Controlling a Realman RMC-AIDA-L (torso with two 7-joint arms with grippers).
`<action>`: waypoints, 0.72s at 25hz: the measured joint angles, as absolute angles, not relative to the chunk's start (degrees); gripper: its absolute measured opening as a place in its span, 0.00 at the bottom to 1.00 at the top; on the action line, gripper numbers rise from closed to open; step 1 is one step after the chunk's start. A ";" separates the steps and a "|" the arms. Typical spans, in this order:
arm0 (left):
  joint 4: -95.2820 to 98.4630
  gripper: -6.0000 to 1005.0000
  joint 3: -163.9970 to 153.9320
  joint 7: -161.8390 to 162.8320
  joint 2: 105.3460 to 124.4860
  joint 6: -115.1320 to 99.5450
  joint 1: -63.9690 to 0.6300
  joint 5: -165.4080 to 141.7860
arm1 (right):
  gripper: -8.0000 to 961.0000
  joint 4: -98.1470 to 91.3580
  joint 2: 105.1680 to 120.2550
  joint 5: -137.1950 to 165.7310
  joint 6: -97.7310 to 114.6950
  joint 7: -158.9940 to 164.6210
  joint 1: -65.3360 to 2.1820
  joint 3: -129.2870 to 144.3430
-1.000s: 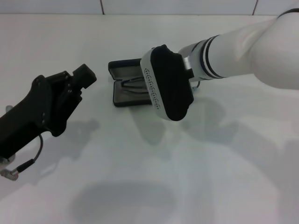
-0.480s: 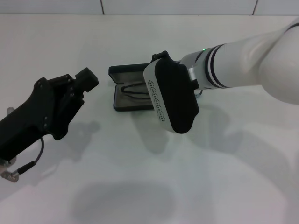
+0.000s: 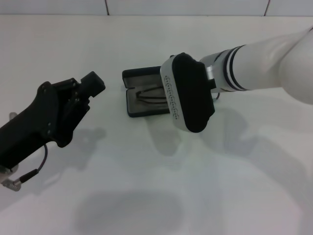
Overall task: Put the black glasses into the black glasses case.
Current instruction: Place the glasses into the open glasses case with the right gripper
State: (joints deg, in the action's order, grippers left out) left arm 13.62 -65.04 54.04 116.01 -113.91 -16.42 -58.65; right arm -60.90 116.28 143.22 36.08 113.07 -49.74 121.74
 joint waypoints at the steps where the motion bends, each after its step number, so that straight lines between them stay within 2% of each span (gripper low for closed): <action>1: 13.62 0.04 -65.04 54.06 116.05 -113.91 -16.48 -58.84 | 0.31 -60.36 116.28 142.52 36.09 112.99 -49.82 121.36; 18: 13.62 0.04 -65.04 54.22 116.56 -113.90 -16.58 -59.20 | 0.33 -55.64 116.28 139.97 35.60 112.52 -51.56 119.81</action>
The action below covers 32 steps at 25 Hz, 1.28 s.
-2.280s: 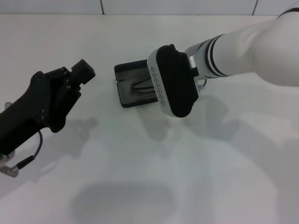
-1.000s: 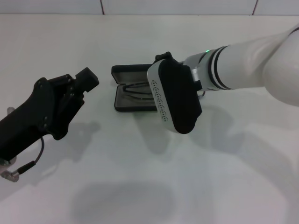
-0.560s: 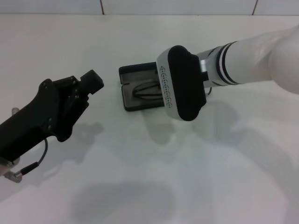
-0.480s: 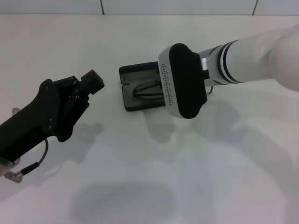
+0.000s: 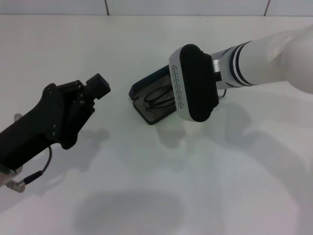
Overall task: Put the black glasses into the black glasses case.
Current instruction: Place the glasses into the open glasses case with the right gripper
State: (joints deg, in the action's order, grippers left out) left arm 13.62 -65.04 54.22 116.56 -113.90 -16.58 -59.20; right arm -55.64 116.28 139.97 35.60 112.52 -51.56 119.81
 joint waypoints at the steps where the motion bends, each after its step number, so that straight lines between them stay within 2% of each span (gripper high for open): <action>1: 13.62 0.04 -65.04 54.23 116.58 -113.90 -16.56 -59.20 | 0.33 -55.64 116.28 139.97 35.51 112.51 -51.57 119.91; 22: 13.62 0.04 -64.98 54.23 116.59 -113.90 -16.61 -59.14 | 0.33 -59.78 116.28 141.46 39.01 112.74 -49.39 119.87; 28: 13.62 0.04 -64.99 54.22 116.64 -113.91 -16.62 -59.15 | 0.33 -63.05 116.28 144.22 39.54 113.09 -46.30 119.57; 32: 13.92 0.04 -64.95 54.39 116.64 -113.96 -16.65 -59.15 | 0.33 -68.29 116.28 144.03 40.18 113.19 -40.95 116.93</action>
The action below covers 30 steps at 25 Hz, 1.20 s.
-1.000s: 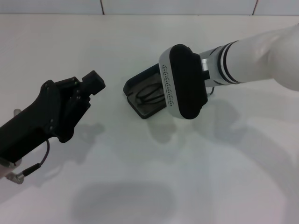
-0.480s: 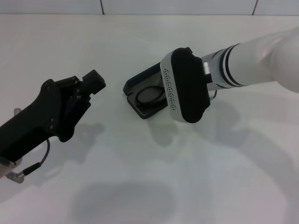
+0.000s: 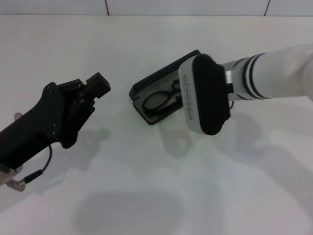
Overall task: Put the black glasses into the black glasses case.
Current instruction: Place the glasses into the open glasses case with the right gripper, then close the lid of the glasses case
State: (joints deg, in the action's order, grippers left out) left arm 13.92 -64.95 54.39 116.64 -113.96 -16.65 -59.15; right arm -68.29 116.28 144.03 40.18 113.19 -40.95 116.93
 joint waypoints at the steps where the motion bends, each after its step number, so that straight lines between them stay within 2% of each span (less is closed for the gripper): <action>1: 14.22 0.04 -64.97 54.63 116.61 -113.99 -16.66 -59.16 | 0.33 -68.29 116.28 144.03 40.18 113.19 -40.95 116.93; 9: 15.26 0.04 -64.46 57.61 115.42 -114.69 -18.50 -57.43 | 0.33 -84.21 115.98 131.33 39.37 114.32 -21.92 108.91; 12: 15.54 0.04 -64.43 59.67 113.98 -113.82 -20.88 -57.06 | 0.33 -86.79 115.85 124.22 39.14 113.65 -16.00 105.66; 16: 17.81 0.04 -64.46 63.02 111.05 -110.86 -22.99 -57.80 | 0.33 -84.73 115.65 114.18 38.47 110.32 -11.76 104.46; 20: 20.13 0.06 -64.57 68.78 109.43 -99.14 -29.55 -65.27 | 0.33 -85.62 114.91 101.83 38.44 97.98 -3.06 104.11; 23: 23.81 0.07 -64.42 73.43 109.52 -89.05 -33.43 -73.80 | 0.33 -86.52 114.88 91.10 40.47 86.36 3.01 102.98; 26: 26.56 0.09 -64.38 76.11 110.89 -81.65 -36.33 -79.73 | 0.33 -85.04 115.04 79.30 48.90 77.22 7.12 97.62; 30: 28.23 0.13 -64.39 78.40 112.69 -73.46 -38.18 -84.05 | 0.33 -75.36 115.13 67.96 65.82 74.36 6.82 86.00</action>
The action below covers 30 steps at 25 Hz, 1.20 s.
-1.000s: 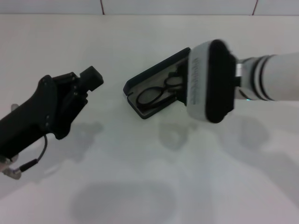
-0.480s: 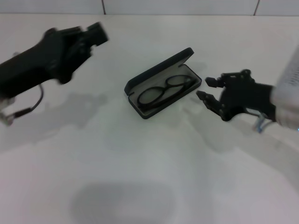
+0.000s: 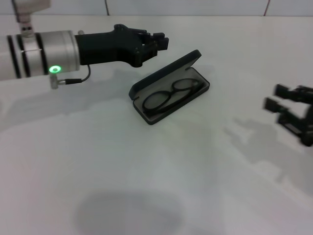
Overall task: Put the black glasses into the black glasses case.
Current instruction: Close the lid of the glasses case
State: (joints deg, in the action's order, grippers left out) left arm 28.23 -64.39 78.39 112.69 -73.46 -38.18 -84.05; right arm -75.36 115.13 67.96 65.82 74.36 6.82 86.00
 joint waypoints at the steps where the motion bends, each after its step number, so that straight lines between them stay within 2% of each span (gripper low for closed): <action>1: 28.55 0.14 -64.39 79.39 113.30 -70.90 -38.90 -85.82 | 0.33 -71.46 115.09 65.84 70.62 73.85 5.90 82.75; 4: 28.72 0.14 -64.46 81.48 114.68 -66.11 -40.58 -90.04 | 0.33 -63.86 115.06 62.64 78.45 72.67 3.71 77.58; 11: 28.75 0.14 -64.60 86.37 115.95 -61.76 -42.54 -96.57 | 0.33 -58.15 115.06 61.87 80.09 71.39 0.45 76.60; 23: 27.73 0.14 -64.94 87.13 116.11 -59.94 -42.68 -97.20 | 0.33 -54.26 114.96 61.89 80.15 70.86 -2.49 76.49; 30: 27.35 0.14 -65.03 88.01 116.89 -59.08 -43.01 -99.79 | 0.33 -54.12 114.96 61.84 80.19 70.79 -2.81 76.46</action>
State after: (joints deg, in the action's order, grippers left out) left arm 27.35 -65.03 88.00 116.89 -59.08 -43.01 -99.79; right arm -54.12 114.96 61.84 80.19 70.79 -2.81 76.46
